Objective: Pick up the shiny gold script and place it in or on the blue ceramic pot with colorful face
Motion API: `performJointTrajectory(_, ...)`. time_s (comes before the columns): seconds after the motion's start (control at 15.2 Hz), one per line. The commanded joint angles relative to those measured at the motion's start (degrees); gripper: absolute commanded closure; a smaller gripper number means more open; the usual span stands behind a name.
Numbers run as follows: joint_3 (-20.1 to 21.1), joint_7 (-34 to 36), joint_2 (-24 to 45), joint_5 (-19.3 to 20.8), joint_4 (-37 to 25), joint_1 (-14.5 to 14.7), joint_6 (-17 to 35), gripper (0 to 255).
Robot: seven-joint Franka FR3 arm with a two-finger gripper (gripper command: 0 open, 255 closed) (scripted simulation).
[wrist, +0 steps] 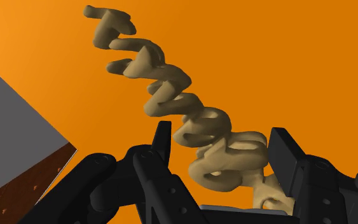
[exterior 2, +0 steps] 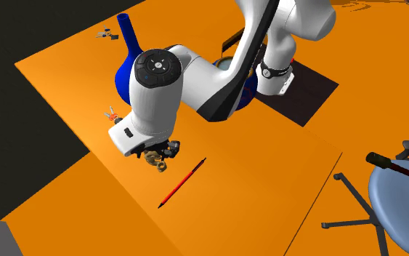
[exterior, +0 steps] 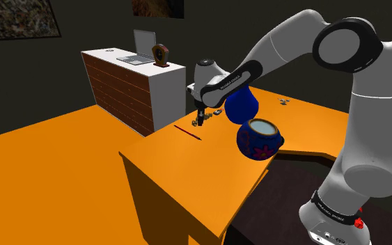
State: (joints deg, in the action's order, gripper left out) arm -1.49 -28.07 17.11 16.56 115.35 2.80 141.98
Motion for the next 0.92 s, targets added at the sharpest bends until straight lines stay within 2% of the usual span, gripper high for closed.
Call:
performJointTrajectory(0.0, -0.01, 0.00, 0.01, 0.00, 0.02, -0.01, -0.01, 255)
performJointTrajectory(0.4, -0.01, 0.00, 0.02, 0.00, 0.02, -0.01, 0.00, 255)
performJointTrajectory(0.86, 0.41, -1.48, -3.06, -1.17, -1.48, -0.13, -4.48, 255)
